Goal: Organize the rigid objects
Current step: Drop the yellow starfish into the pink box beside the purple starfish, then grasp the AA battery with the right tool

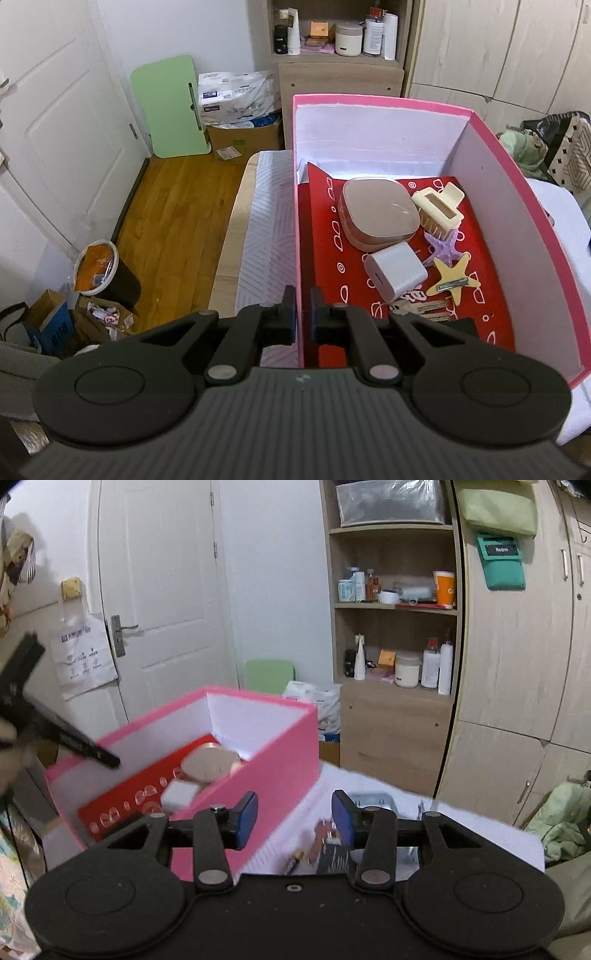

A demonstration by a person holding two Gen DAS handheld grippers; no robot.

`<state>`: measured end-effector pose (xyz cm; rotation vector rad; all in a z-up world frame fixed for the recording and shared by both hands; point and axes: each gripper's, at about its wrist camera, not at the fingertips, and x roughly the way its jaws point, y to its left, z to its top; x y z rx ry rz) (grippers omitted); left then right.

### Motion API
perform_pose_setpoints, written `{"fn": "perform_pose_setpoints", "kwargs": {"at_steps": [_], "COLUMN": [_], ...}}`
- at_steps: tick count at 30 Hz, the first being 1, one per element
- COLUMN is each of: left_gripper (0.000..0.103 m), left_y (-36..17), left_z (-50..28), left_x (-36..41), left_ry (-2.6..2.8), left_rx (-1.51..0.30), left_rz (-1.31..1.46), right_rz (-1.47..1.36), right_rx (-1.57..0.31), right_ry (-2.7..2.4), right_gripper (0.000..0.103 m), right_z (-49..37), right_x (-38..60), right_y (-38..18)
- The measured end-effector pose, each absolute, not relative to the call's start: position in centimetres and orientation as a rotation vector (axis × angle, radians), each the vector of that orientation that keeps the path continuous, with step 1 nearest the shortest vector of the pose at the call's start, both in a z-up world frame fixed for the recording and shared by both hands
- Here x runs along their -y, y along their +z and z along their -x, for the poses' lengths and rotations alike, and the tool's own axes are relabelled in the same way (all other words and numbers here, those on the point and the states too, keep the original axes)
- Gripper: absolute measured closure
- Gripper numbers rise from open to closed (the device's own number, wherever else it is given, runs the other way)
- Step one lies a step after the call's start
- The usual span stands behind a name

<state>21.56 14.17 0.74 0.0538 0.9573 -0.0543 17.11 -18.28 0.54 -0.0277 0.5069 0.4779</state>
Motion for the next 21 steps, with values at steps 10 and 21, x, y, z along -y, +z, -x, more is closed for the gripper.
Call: {"fn": "perform_pose_setpoints", "kwargs": {"at_steps": [10,21], "left_gripper": [0.096,0.096], "left_y": [0.7,0.8], "left_z": [-21.6,-21.6], "left_x": [-14.0,-14.2], "left_ry": [-0.039,-0.039], "left_rx": [-0.961,-0.961], "left_rz": [-0.049,-0.031], "right_rz": [0.115,0.116], "right_rx": [-0.592,-0.693], "right_ry": [0.444,0.372], "right_gripper": [0.056,0.088], "right_z": [-18.5,-20.7], "right_x": [15.2,12.8], "right_y": [-4.1,-6.8]}}
